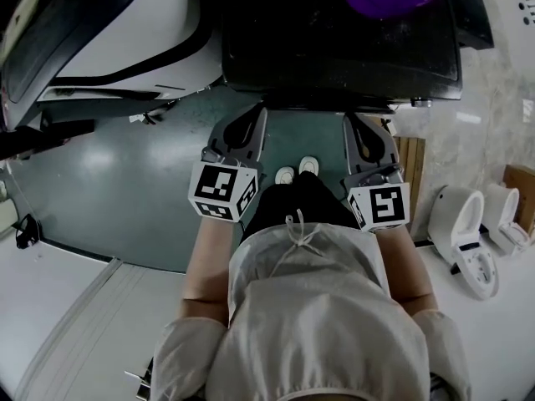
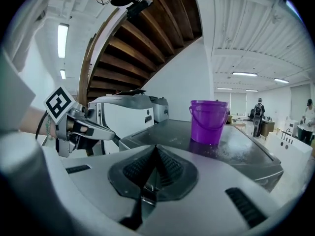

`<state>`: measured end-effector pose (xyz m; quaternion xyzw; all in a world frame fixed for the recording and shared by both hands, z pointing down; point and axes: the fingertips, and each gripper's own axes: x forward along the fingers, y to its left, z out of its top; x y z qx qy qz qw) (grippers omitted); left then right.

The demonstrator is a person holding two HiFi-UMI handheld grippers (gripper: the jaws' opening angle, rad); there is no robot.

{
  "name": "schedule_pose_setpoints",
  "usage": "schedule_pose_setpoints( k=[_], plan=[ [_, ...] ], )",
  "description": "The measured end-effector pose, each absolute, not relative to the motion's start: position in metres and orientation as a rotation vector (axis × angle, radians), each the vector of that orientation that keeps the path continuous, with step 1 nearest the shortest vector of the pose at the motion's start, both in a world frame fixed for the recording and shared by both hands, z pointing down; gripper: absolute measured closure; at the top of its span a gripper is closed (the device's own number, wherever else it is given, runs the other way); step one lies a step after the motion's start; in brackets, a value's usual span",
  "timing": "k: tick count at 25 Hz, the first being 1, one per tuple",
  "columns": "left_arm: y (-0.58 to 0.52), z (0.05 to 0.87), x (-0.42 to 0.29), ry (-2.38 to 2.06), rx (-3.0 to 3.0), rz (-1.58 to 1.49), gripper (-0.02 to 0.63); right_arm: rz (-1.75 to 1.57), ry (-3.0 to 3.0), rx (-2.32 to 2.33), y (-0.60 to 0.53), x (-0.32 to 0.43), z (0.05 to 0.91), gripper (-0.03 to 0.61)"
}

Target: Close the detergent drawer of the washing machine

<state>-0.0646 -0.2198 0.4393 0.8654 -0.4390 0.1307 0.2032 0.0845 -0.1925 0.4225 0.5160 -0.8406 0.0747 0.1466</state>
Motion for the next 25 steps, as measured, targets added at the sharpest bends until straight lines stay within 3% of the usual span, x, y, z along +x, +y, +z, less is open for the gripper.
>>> schedule_pose_setpoints(
  k=[15, 25],
  plan=[
    [-0.185, 0.266, -0.052, -1.241, 2.746, 0.166, 0.595, -0.058, -2.537, 1.593, -0.159, 0.114, 0.293, 0.572],
    [-0.164, 0.222, -0.041, -1.236, 2.827, 0.113, 0.595, -0.155, -2.558, 1.6, -0.143, 0.124, 0.253, 0.577]
  ],
)
